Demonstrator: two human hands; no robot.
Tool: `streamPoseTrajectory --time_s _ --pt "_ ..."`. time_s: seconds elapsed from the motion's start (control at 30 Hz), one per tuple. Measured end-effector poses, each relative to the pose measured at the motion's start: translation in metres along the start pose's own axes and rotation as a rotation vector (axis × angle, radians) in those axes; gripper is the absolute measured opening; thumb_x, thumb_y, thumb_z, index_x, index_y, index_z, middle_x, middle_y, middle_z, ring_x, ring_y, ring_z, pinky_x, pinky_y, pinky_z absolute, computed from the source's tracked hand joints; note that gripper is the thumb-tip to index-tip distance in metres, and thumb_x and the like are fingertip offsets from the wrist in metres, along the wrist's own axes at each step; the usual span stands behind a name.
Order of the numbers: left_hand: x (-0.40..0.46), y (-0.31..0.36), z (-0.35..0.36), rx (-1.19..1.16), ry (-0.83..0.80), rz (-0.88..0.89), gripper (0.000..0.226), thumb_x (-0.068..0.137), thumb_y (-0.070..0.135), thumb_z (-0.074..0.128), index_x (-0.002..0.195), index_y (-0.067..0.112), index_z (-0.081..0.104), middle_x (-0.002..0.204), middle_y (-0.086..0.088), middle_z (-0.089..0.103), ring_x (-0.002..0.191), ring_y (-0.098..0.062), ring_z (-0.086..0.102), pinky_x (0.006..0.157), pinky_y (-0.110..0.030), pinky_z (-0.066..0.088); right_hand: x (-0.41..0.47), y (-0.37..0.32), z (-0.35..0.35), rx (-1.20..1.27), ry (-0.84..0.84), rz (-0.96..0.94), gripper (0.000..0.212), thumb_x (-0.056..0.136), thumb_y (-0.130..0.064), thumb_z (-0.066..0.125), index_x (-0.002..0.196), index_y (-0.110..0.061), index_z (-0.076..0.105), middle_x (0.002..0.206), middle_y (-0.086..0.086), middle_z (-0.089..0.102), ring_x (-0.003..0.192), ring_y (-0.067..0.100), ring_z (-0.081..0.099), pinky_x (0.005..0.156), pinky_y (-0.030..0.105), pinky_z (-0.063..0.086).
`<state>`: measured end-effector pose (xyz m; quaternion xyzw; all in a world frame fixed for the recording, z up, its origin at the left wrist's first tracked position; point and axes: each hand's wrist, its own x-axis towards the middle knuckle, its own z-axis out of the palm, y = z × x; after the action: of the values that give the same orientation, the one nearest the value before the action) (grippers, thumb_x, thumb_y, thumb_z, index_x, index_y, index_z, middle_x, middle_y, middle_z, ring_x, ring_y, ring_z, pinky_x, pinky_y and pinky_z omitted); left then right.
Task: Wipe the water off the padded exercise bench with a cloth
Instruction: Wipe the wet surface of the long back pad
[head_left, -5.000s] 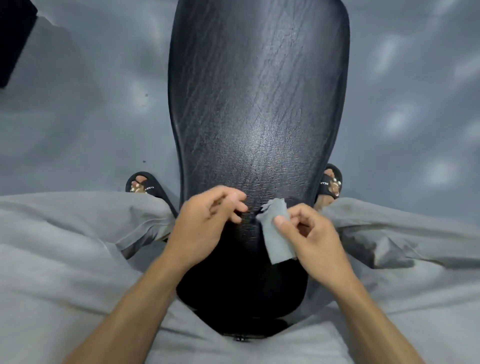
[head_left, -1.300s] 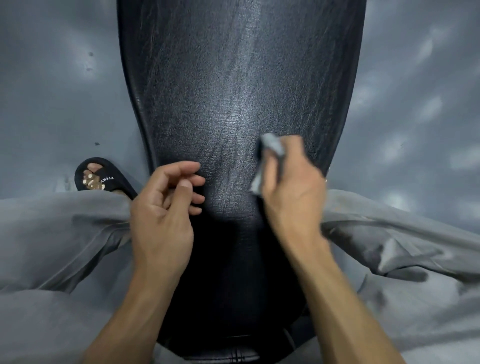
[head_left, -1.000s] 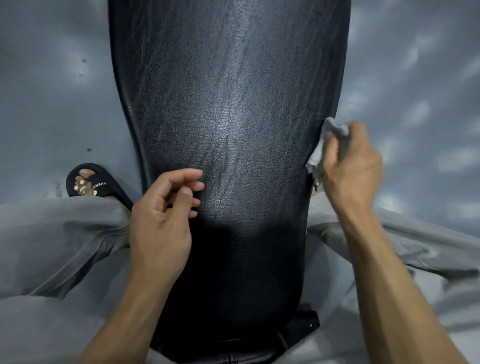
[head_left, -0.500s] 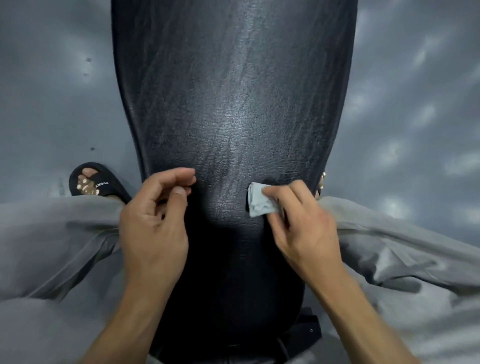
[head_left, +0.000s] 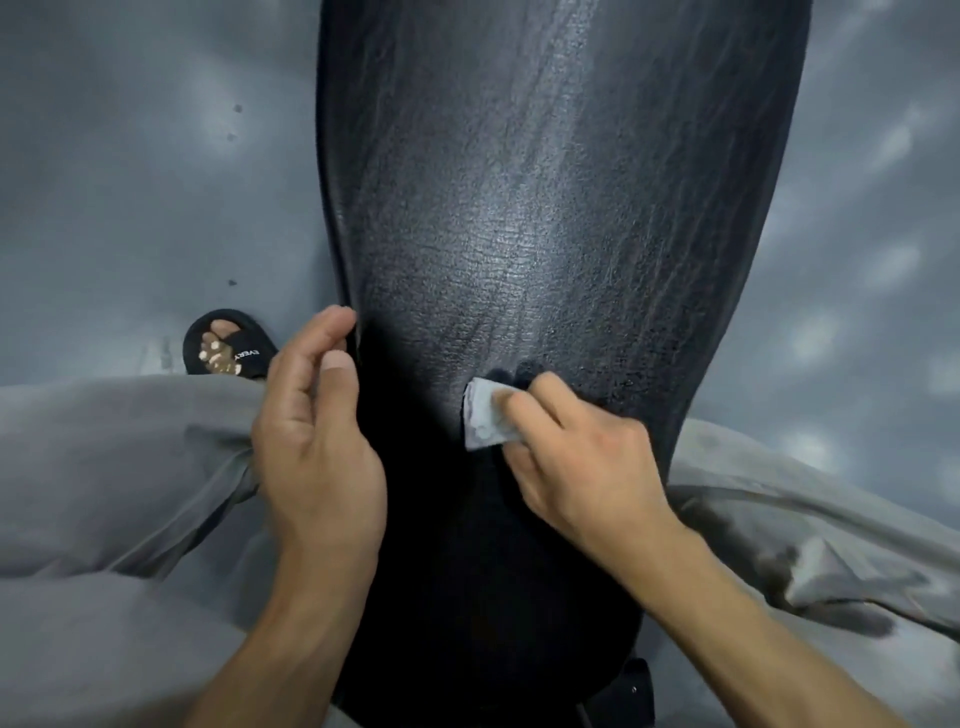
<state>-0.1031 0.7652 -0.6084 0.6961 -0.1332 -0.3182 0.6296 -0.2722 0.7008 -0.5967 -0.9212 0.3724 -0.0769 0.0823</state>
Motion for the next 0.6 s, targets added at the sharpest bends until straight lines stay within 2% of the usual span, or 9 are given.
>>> streamPoseTrajectory --time_s 0.07,0.17,0.23,0.33,0.4,0.47,0.53,0.6 --pt "0.0 0.001 0.001 -0.031 0.015 -0.025 0.035 0.101 0.026 0.047 0.127 0.021 0.069 0.129 0.002 0.07 0.126 -0.015 0.062 0.114 -0.045 0.044 0.028 0.017 -0.005 -0.053 0.04 0.003 0.016 0.093 -0.028 0.051 0.104 -0.018 0.059 0.09 0.004 0.055 0.06 0.029 0.062 0.037 0.035 0.045" --pt "0.001 0.004 0.002 -0.094 0.028 -0.055 0.036 0.105 0.021 0.044 0.131 0.01 0.066 0.13 -0.003 0.07 0.125 -0.014 0.063 0.114 -0.04 0.046 0.078 0.045 -0.021 -0.092 0.178 0.155 0.029 0.095 -0.029 0.051 0.12 -0.02 0.061 0.104 0.003 0.063 0.08 0.035 0.067 0.054 0.044 0.054" --pt "0.001 0.005 0.001 -0.111 0.04 -0.06 0.034 0.109 0.017 0.041 0.132 0.008 0.064 0.13 -0.003 0.069 0.123 -0.011 0.064 0.112 -0.035 0.047 0.087 0.031 -0.02 -0.053 0.173 0.15 0.033 0.096 -0.031 0.05 0.127 -0.023 0.059 0.107 0.001 0.064 0.083 0.034 0.068 0.056 0.044 0.055" --pt "0.004 0.006 -0.002 -0.111 0.053 -0.05 0.037 0.106 0.025 0.04 0.129 0.014 0.066 0.127 0.003 0.07 0.119 -0.009 0.065 0.107 -0.03 0.049 0.057 -0.018 0.001 -0.037 -0.002 -0.154 0.032 0.093 -0.03 0.058 0.123 -0.025 0.065 0.092 -0.001 0.057 0.062 0.025 0.065 0.04 0.034 0.048" --pt "0.005 0.007 -0.001 -0.131 0.061 -0.055 0.038 0.104 0.028 0.038 0.127 0.018 0.066 0.126 0.006 0.071 0.118 -0.009 0.065 0.104 -0.028 0.05 0.041 -0.034 0.012 -0.005 -0.091 -0.364 0.03 0.09 -0.027 0.064 0.12 -0.025 0.069 0.087 -0.002 0.054 0.058 0.021 0.062 0.037 0.032 0.042" --pt "0.004 0.007 -0.001 -0.141 0.073 -0.059 0.037 0.104 0.029 0.039 0.126 0.018 0.067 0.126 0.007 0.071 0.117 -0.01 0.065 0.102 -0.026 0.05 0.064 -0.023 0.009 -0.007 -0.091 -0.457 0.026 0.093 -0.027 0.063 0.118 -0.027 0.07 0.087 -0.001 0.055 0.06 0.021 0.064 0.036 0.031 0.042" --pt "0.004 0.009 -0.001 -0.149 0.069 -0.067 0.036 0.106 0.027 0.039 0.126 0.018 0.067 0.125 0.007 0.071 0.117 -0.009 0.065 0.101 -0.024 0.05 0.11 -0.003 0.0 -0.076 0.028 -0.409 0.027 0.098 -0.03 0.052 0.118 -0.029 0.07 0.091 0.0 0.06 0.064 0.026 0.067 0.04 0.035 0.049" --pt "0.004 0.01 -0.003 -0.122 0.053 -0.079 0.034 0.11 0.024 0.038 0.127 0.02 0.068 0.123 0.011 0.071 0.117 -0.008 0.065 0.101 -0.023 0.05 0.162 0.018 -0.016 -0.143 0.14 -0.219 0.032 0.1 -0.036 0.042 0.119 -0.03 0.067 0.1 0.002 0.064 0.074 0.033 0.068 0.052 0.044 0.055"
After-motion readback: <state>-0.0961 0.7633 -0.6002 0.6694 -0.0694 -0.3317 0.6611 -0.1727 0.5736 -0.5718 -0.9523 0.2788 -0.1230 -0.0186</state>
